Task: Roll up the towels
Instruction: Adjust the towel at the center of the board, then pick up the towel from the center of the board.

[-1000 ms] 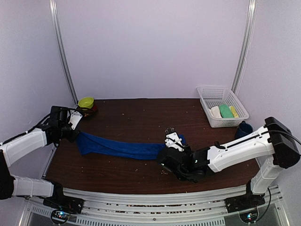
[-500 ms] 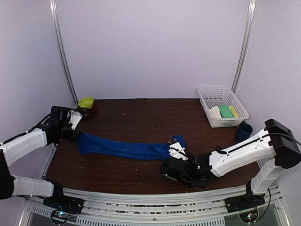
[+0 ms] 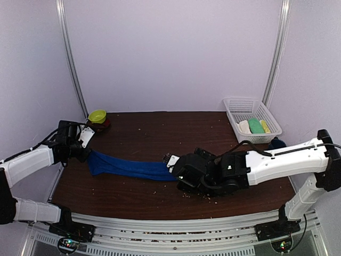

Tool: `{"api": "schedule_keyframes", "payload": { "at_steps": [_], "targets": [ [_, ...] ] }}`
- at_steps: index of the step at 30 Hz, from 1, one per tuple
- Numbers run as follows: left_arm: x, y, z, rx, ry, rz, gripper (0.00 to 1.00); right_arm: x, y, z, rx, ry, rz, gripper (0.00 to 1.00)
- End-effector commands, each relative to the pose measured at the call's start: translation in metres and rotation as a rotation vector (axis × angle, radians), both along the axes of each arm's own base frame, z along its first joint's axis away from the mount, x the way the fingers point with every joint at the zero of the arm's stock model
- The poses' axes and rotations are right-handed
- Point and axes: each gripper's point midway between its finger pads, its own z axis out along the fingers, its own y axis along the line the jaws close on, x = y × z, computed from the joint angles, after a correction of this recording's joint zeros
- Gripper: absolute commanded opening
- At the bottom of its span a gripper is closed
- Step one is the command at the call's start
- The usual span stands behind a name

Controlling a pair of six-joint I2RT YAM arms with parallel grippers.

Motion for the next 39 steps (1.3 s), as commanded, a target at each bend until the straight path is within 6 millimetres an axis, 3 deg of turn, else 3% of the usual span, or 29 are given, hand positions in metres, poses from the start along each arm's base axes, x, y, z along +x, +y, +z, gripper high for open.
{"api": "schedule_keyframes", "payload": {
  "at_steps": [1,7,13,25,30,39],
  "targets": [
    [0.001,-0.004,-0.002,-0.017,0.017,-0.029,0.0,0.0,-0.037,-0.038,-0.561,-0.052,0.166,1.0],
    [0.0,-0.008,-0.005,-0.029,0.028,-0.048,0.0,-0.017,-0.042,-0.035,-0.648,0.026,0.352,1.0],
    [-0.002,-0.01,-0.004,-0.039,0.024,-0.057,0.0,-0.035,-0.051,-0.059,-0.691,0.139,0.506,0.98],
    [-0.004,-0.014,-0.005,-0.054,0.03,-0.077,0.0,-0.028,-0.064,-0.087,-0.853,0.036,0.658,1.0],
    [-0.004,-0.017,-0.006,-0.063,0.038,-0.087,0.0,-0.026,-0.058,-0.093,-0.884,0.007,0.697,0.94],
    [-0.006,-0.022,-0.009,-0.08,0.05,-0.11,0.0,-0.025,-0.044,-0.107,-0.903,0.027,0.75,0.72]
  ]
}}
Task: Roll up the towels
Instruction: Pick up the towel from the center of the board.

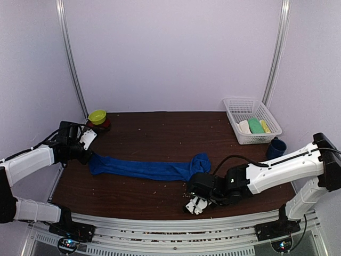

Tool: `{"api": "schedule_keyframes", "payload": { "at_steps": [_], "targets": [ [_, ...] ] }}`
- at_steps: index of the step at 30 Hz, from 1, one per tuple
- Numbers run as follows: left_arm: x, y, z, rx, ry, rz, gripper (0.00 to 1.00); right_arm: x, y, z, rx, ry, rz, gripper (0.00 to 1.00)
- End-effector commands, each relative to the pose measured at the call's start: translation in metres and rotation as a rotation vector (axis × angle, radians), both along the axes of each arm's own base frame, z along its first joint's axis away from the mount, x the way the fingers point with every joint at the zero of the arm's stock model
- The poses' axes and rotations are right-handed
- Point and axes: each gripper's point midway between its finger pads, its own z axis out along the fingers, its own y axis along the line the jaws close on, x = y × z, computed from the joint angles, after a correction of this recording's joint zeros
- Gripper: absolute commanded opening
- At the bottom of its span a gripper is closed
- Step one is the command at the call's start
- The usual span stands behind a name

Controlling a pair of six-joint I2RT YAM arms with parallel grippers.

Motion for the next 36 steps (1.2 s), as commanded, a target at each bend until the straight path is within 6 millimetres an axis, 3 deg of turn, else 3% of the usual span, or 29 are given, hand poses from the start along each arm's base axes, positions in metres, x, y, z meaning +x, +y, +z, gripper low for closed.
{"api": "schedule_keyframes", "payload": {
  "at_steps": [1,6,14,18,31,33,36],
  "targets": [
    [0.001,-0.004,0.003,-0.019,-0.01,-0.025,0.0,0.003,0.011,-0.01,-0.018,0.02,0.016,0.7],
    [0.0,-0.005,0.003,-0.026,-0.007,-0.031,0.0,0.008,0.012,-0.02,-0.051,0.017,0.003,0.67],
    [-0.001,-0.007,0.002,-0.032,-0.002,-0.039,0.0,0.026,0.008,-0.016,-0.073,-0.058,-0.035,0.52],
    [-0.002,-0.007,0.002,-0.032,-0.001,-0.039,0.0,0.032,0.006,-0.014,-0.075,-0.082,-0.048,0.5],
    [-0.002,-0.007,0.001,-0.032,0.002,-0.038,0.0,0.029,0.002,-0.011,-0.072,-0.054,-0.048,0.41],
    [-0.002,-0.007,0.001,-0.032,0.002,-0.038,0.0,0.028,0.001,-0.01,-0.071,-0.045,-0.05,0.34],
    [-0.002,-0.007,0.0,-0.032,0.004,-0.038,0.0,0.027,0.001,-0.008,-0.059,-0.042,-0.057,0.1]
  ]
}}
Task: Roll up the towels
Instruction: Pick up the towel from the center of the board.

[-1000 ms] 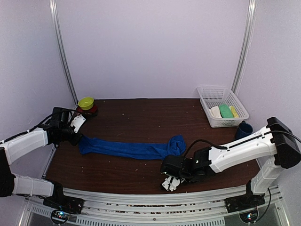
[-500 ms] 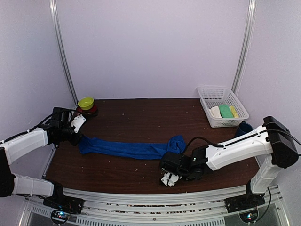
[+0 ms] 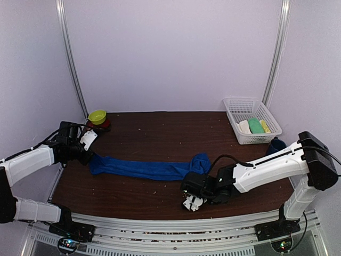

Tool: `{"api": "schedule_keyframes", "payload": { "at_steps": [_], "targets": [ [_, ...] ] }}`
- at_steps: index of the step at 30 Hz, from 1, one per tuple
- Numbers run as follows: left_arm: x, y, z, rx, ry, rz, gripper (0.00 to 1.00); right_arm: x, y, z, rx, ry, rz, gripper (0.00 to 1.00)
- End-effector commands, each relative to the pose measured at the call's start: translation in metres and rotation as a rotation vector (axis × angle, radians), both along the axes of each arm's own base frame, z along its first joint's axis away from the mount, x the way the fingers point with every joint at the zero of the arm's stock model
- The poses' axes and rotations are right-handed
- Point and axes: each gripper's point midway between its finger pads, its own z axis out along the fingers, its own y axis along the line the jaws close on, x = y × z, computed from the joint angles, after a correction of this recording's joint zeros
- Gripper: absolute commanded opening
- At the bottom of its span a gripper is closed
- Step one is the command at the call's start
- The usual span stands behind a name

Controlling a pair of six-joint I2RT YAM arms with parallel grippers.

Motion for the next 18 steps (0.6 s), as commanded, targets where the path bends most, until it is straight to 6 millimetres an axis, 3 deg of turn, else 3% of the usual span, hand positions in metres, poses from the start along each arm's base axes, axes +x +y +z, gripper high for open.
{"api": "schedule_keyframes", "payload": {
  "at_steps": [1,3,6,9,14,18],
  "targets": [
    [0.001,0.0,0.002,-0.005,-0.011,-0.009,0.0,0.002,0.002,0.012,0.036,-0.003,-0.017,0.07],
    [0.001,0.0,0.002,-0.006,-0.01,-0.01,0.0,0.002,0.003,0.014,0.047,-0.003,-0.024,0.0],
    [0.002,-0.001,0.004,-0.006,-0.014,-0.012,0.0,0.003,0.007,0.019,0.087,-0.004,-0.045,0.0],
    [0.006,0.002,0.013,0.006,-0.038,-0.003,0.0,0.01,0.017,0.037,0.198,-0.028,-0.101,0.0],
    [0.022,0.012,0.062,0.05,-0.178,0.036,0.0,0.05,0.033,0.116,0.595,-0.143,-0.338,0.0],
    [0.033,0.026,0.113,0.088,-0.32,0.097,0.0,0.085,0.013,0.176,0.862,-0.306,-0.574,0.0]
  ]
}}
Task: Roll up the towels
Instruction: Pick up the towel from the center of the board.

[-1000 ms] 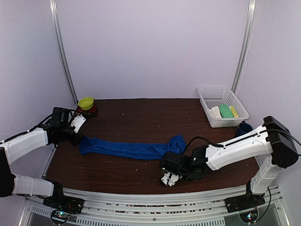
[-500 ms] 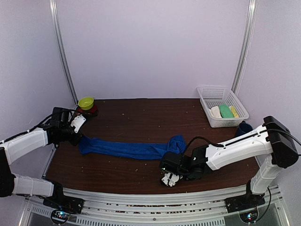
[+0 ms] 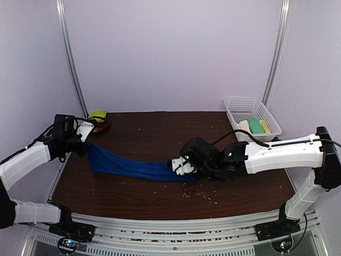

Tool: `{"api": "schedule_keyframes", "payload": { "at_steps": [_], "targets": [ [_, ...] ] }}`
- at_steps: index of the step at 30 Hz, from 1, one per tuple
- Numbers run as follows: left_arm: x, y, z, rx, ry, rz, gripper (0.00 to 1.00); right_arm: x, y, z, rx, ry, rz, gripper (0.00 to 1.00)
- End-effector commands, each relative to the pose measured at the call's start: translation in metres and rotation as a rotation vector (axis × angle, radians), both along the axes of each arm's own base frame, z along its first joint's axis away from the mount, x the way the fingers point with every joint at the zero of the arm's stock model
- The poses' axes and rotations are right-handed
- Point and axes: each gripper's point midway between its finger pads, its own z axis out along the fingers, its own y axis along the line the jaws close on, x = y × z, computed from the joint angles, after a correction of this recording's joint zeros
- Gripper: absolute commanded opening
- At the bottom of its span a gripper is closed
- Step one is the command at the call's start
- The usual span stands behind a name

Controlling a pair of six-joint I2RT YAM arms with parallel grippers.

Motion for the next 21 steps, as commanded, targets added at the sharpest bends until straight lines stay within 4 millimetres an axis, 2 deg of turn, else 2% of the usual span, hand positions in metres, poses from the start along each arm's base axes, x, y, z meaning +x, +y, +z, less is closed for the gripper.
{"api": "schedule_keyframes", "payload": {
  "at_steps": [1,6,10,16,21],
  "targets": [
    [0.021,0.022,0.083,0.039,-0.237,0.086,0.0,0.043,-0.024,0.091,0.404,-0.204,-0.347,0.0],
    [0.031,0.042,0.139,0.027,-0.371,0.186,0.0,0.068,-0.055,0.134,0.646,-0.286,-0.582,0.0],
    [0.031,0.051,0.173,0.029,-0.456,0.227,0.0,0.073,-0.083,0.172,0.837,-0.366,-0.698,0.0],
    [0.016,0.064,0.224,0.031,-0.599,0.281,0.0,0.055,-0.114,0.218,1.066,-0.388,-0.707,0.0],
    [-0.015,0.049,0.262,-0.002,-0.68,0.176,0.0,0.034,-0.14,0.237,1.232,-0.35,-0.696,0.0]
  ]
}}
